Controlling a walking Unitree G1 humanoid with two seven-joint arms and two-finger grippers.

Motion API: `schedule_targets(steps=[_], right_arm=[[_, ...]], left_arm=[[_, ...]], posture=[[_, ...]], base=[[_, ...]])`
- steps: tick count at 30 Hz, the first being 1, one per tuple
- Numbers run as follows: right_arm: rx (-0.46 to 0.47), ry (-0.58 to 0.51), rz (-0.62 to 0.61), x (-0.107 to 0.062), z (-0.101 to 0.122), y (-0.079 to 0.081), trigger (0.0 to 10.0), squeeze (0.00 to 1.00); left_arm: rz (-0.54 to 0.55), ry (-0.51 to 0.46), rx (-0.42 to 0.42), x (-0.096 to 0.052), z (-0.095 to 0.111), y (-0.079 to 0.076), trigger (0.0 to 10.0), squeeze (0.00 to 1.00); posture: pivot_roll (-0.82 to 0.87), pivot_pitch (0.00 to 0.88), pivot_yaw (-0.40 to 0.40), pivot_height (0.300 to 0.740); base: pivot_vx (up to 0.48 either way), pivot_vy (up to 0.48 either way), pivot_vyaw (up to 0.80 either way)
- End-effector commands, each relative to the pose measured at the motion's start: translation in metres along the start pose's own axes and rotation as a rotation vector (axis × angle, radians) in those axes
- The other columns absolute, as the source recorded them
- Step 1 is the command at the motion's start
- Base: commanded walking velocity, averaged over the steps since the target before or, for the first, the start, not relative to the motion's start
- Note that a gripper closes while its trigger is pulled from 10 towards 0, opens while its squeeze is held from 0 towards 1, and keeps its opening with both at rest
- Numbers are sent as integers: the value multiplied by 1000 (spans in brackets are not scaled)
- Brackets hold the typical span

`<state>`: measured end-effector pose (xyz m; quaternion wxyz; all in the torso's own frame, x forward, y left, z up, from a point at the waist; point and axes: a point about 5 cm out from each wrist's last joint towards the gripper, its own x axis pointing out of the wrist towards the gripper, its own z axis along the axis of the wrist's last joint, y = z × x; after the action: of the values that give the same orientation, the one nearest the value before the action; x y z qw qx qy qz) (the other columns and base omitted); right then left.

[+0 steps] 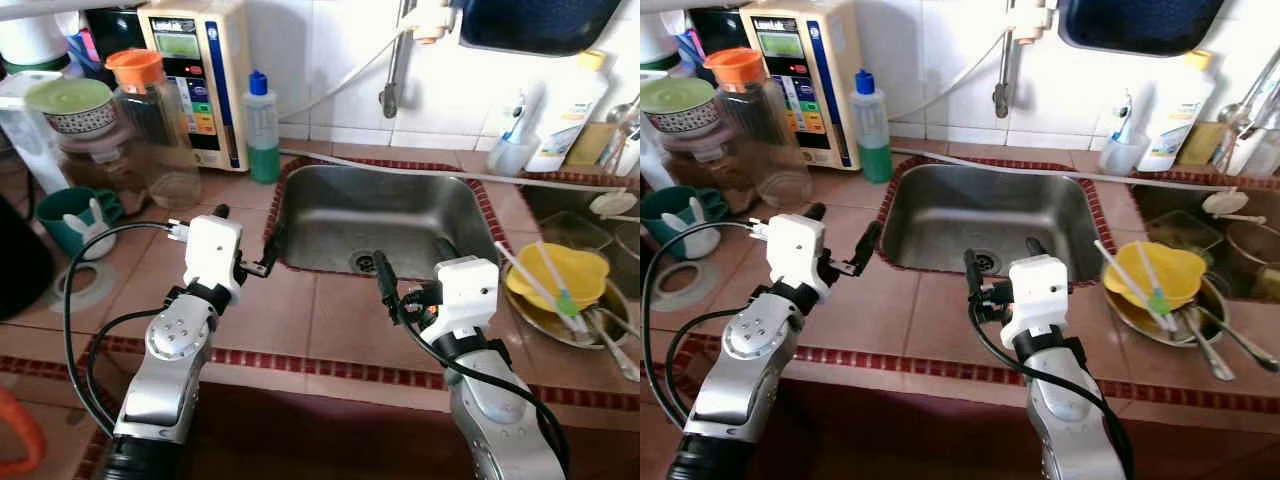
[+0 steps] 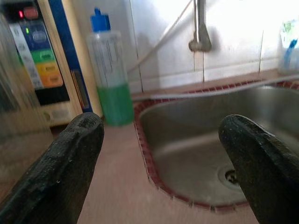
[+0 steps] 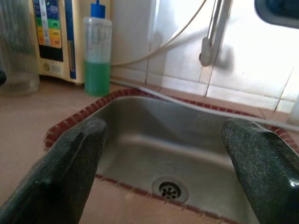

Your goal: Kitchen organization

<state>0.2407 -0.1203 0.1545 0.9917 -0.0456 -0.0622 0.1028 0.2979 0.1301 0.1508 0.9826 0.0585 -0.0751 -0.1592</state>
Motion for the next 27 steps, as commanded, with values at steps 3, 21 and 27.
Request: schedule_targets(steps=[3,21,27], right_arm=[[-5,18,-21,-1,-3,-4,10000,0],[-18,17,-41,-1,-3,-7,10000,0],[-19,19,-41,-1,-3,-7,10000,0]], left_arm=[[-19,-1,13,2,1,-6,10000,0],[-123,-33,-14,4,7,-17,10000,0],[-107,-41,-35,3,6,-16,10000,0]], posture=[[96,0,21,740],[93,0,21,740],[92,0,20,740]], base=[[0,0,0],[149,0,0],[301,0,0]])
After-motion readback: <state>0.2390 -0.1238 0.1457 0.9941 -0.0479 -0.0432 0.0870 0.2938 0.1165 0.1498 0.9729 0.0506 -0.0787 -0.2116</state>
